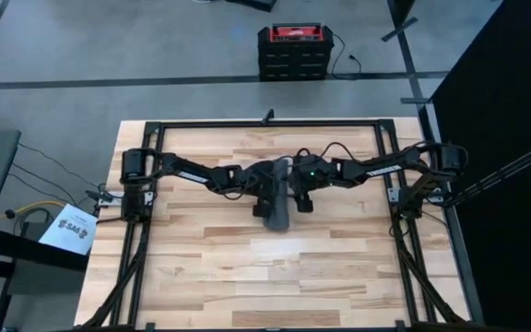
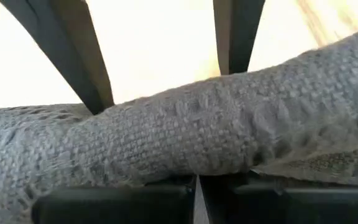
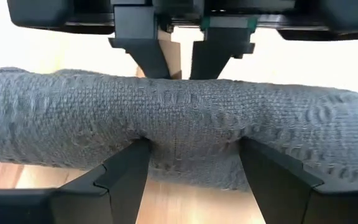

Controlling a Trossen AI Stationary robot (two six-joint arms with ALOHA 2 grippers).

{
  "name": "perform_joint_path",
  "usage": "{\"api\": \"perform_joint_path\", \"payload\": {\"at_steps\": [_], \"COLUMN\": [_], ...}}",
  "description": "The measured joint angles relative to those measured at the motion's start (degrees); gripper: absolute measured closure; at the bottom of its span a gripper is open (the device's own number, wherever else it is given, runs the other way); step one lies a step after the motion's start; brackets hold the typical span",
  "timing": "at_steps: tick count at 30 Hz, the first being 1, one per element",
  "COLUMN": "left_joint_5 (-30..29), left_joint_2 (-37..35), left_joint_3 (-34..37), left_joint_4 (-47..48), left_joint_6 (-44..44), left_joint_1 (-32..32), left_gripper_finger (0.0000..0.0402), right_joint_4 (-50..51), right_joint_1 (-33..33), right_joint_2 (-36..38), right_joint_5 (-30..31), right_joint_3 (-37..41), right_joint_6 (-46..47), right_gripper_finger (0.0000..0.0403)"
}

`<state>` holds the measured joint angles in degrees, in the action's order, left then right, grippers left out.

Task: Roll towel
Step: Roll the gray towel

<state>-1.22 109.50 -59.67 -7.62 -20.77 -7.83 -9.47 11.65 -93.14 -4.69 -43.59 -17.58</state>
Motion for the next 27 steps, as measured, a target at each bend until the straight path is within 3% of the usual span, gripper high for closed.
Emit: {"api": "perform_joint_path", "payload": {"at_steps": [6,15,27], "left_joint_5": [-0.6,-1.0,-4.8], "left_joint_2": [-4.6,-7.5,-11.2], "left_joint_3": [-0.2,-0.2,0.3], "left_joint_4": [11.5,21.3,40.0], "left_joint_6": [1.6,3.5,7.9], "left_joint_1": [0.2,0.2,1.0], "left_gripper_finger": [0.0402,0.0402,0.0402], "right_joint_4": [-3.8,-4.7,-3.8], "right_joint_1": [-0.9,-2.9,-3.0], "right_joint_2": [-1.3,-11.0,-11.3], "right_joint_5": [0.0,0.1,0.4], "right_joint_3": [-0.8,-7.6,-10.3], "right_joint_6": [0.6,2.2,2.9], "right_gripper_finger": [0.0163,0.0163,0.0163]}}
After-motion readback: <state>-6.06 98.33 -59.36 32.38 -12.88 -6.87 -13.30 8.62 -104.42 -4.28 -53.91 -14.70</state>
